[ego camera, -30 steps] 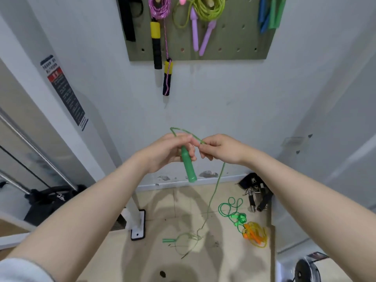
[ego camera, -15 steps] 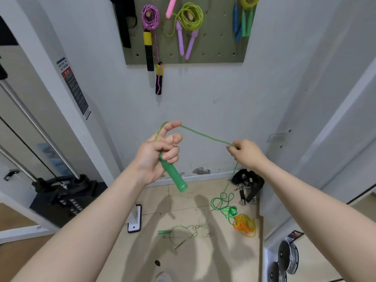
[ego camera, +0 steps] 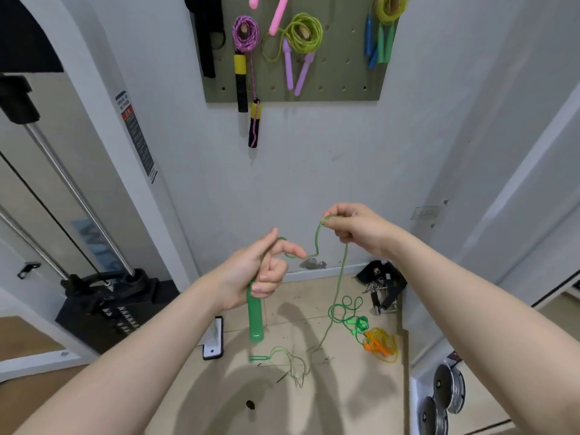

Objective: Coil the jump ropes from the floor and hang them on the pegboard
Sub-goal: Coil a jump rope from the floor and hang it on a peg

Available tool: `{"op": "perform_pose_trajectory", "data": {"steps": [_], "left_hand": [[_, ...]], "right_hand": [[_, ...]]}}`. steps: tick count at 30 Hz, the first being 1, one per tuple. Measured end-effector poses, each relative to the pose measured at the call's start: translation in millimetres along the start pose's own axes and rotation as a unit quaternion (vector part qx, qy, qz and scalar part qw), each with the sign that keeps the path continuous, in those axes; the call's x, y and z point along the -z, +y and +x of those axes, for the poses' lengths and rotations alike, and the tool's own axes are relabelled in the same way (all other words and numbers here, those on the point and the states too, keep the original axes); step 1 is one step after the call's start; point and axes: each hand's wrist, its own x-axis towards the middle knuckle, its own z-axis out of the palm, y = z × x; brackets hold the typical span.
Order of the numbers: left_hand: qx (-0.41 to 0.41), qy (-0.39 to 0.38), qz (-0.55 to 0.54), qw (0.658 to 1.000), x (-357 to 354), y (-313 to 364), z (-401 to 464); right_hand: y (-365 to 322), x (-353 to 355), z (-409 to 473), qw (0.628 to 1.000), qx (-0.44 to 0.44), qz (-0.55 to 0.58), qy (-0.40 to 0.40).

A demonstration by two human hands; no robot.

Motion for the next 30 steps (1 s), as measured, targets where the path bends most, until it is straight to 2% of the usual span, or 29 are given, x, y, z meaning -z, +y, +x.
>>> {"op": "perform_pose_trajectory", "data": {"steps": [1,2,3,4,6,8,10,12,13,15,18,20,23,26,30], "left_hand": [[-0.022,0.005,-0.024,0.999,3,4,-2],[-0.054,0.008,-0.055,0.997,8,8,-4],[-0.089,0.015,-0.087,0.992,14,12,-7],[-0.121,0.025,-0.118,0.985,21,16,-10],[-0.165,0.056,-0.173,0.969,36,24,-14],[-0.183,0.094,-0.217,0.954,51,25,-16],[-0.187,0.122,-0.238,0.945,66,21,-15],[-0.184,0.157,-0.231,0.942,76,16,-10],[-0.175,0.184,-0.221,0.942,80,14,-7],[-0.147,0.232,-0.17,0.947,85,9,-4],[-0.107,0.24,0.035,0.964,86,2,-2],[-0.092,0.185,0.105,0.973,82,-1,-4],[-0.063,0.064,0.114,0.989,70,3,-12],[-0.06,-0.037,0.133,0.989,55,8,-21],[-0.064,-0.087,0.023,0.994,48,16,-18]], "right_hand": [[1,-4,4,0.999,-0.017,-0.006,0.029],[4,-8,7,0.995,-0.041,-0.063,0.062],[10,-12,10,0.98,-0.071,-0.166,0.078],[16,-18,11,0.95,-0.106,-0.288,0.062],[28,-33,11,0.882,-0.175,-0.434,-0.056],[28,-57,4,0.832,-0.23,-0.472,-0.18],[17,-82,-5,0.777,-0.213,-0.531,-0.264],[0,-101,-12,0.747,-0.135,-0.578,-0.299],[-12,-107,-18,0.752,-0.094,-0.573,-0.311],[-38,-115,-28,0.792,-0.027,-0.514,-0.328],[-70,-114,-29,0.862,0.073,-0.428,-0.261],[-82,-107,-23,0.905,0.128,-0.37,-0.165],[-85,-94,-11,0.961,0.153,-0.225,-0.039],[-73,-89,3,0.971,0.157,-0.178,0.039],[-44,-86,22,0.977,0.103,-0.173,0.075]]}}
